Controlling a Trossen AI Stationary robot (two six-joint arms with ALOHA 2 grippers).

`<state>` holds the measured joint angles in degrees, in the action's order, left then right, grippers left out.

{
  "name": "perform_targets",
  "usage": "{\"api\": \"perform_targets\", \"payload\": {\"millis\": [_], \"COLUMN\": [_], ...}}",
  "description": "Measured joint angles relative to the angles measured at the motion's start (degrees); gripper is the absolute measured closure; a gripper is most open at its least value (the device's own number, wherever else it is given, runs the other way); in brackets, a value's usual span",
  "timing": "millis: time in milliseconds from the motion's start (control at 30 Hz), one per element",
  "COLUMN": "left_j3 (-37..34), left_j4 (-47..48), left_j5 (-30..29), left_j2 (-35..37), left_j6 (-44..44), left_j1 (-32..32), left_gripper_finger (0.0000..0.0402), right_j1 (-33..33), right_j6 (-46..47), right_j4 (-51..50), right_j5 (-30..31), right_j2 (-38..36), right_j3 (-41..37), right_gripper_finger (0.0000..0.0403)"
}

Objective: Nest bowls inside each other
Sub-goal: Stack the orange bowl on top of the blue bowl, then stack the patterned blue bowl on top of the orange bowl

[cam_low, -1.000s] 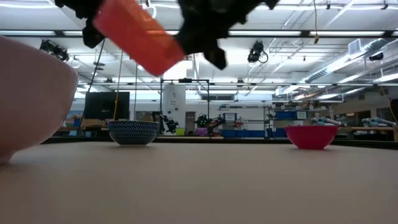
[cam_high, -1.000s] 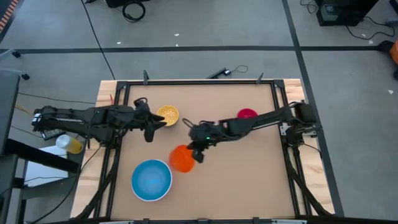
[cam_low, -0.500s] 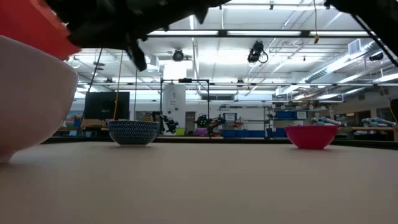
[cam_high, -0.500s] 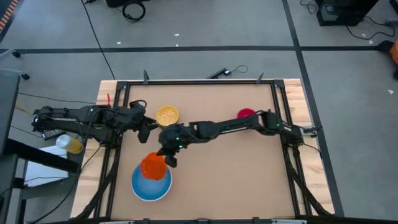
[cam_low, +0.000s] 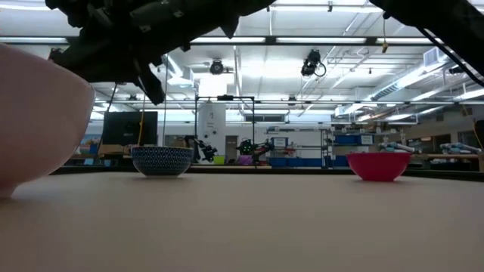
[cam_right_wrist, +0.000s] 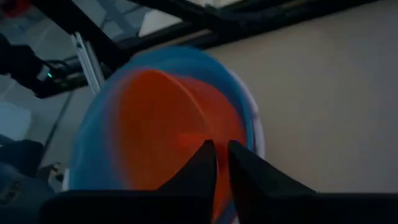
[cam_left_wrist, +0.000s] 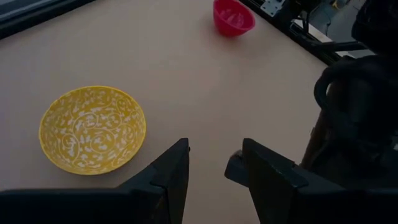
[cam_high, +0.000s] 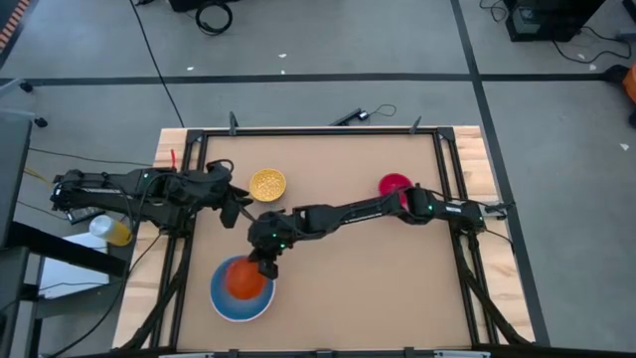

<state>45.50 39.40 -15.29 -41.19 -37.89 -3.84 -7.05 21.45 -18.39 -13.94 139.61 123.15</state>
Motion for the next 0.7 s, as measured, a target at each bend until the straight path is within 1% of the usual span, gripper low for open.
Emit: {"api": "perform_targets", "payload": {"millis": [267, 333, 433, 500, 567, 700], "left_j3": [0.0, 0.0, 0.0, 0.0, 0.0, 0.0], "left_j4": [0.3, 0.3, 0.3, 1.1, 3.1, 9.5], "left_j5": [-1.9, -1.9, -2.0, -2.5, -3.1, -3.2], "left_j2": [0.0, 0.0, 0.0, 0.0, 0.0, 0.0], "left_j6": [0.0, -0.3, -1.3, -3.5, -7.2, -12.9], "left_j1": [0.0, 0.0, 0.0, 0.1, 0.4, 1.0], "left_gripper_finger": [0.0251, 0.0251, 0.0251, 0.0251, 0.0251, 0.0251], "right_j1": [0.3, 1.0, 3.3, 5.6, 8.2, 13.8], "right_j6": [1.3, 3.0, 4.4, 5.5, 6.0, 7.1], "right_j4": [-1.2, -1.9, -4.1, -6.6, -9.4, -17.7], "right_j5": [0.5, 3.4, 10.0, 14.0, 15.7, 16.2], "right_j2": [-0.2, -1.0, -3.3, -4.6, -5.1, -4.9], "right_j3": [0.0, 0.0, 0.0, 0.1, 0.1, 0.0], "right_gripper_finger": [0.0272, 0.0258, 0.0249, 0.0248, 0.0247, 0.0247]}}
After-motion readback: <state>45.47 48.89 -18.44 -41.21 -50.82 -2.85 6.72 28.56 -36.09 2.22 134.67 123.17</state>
